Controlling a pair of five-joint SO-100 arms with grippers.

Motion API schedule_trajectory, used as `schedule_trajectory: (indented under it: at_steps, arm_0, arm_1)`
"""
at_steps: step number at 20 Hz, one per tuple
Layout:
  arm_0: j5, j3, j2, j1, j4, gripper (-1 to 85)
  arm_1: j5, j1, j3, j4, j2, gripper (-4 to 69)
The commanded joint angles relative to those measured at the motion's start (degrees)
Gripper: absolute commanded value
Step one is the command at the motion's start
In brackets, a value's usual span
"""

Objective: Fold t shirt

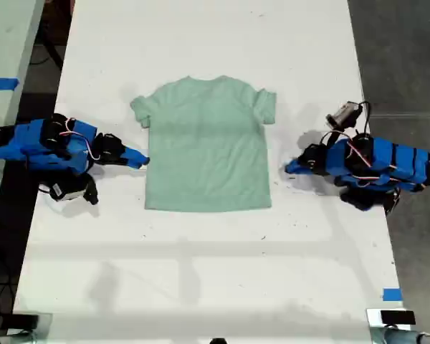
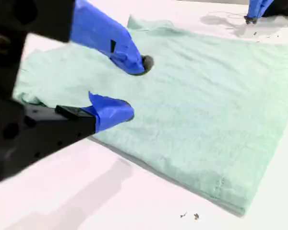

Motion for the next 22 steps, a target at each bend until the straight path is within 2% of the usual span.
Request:
schedule_trajectory:
  at_steps: [1, 3, 5, 9, 10, 11, 13, 16, 19, 20, 22]
  arm_0:
    - [0.35, 0.00, 0.44, -0.35, 0.09, 11.5]
    - [0.35, 0.00, 0.44, -0.35, 0.09, 11.5]
    - [0.35, 0.00, 0.44, -0.35, 0.09, 11.5]
    - [0.35, 0.00, 0.44, -0.35, 0.09, 11.5]
    - [0.35, 0.00, 0.44, -0.35, 0.09, 11.5]
    - [0.35, 0.00, 0.44, -0.35, 0.09, 11.5]
    - [0.35, 0.00, 0.44, -0.35, 0.09, 11.5]
    - [0.35, 0.00, 0.44, -0.35, 0.09, 11.5]
    - [0.35, 0.00, 0.44, -0.35, 0.09, 11.5]
    - [0.35, 0.00, 0.44, -0.35, 0.09, 11.5]
    - [0.35, 0.00, 0.44, -0.35, 0.09, 11.5]
  arm_1:
    - [-1.05, -2.81, 3.34, 0.26, 0.18, 1.5]
    - [-1.41, -3.25, 3.34, 0.26, 0.18, 1.5]
    - [-4.83, -3.78, 1.58, 0.44, 0.18, 1.5]
    - [-9.49, 0.26, -10.20, 3.69, -9.32, 1.5]
    - [-10.99, 1.41, -15.47, 3.69, -15.73, 2.3]
    - [-13.27, 3.16, -21.71, 3.78, -23.03, 7.4]
    - [-19.51, 9.05, -35.95, 5.27, -38.85, 16.0]
    - [-30.76, 23.64, -53.35, 6.68, -55.90, 19.1]
    - [-38.94, 36.83, -63.90, 0.44, -72.86, 19.0]
    - [-39.81, 38.50, -67.50, -2.64, -79.63, 18.8]
    - [-41.40, 40.87, -79.28, -4.57, -94.66, 18.7]
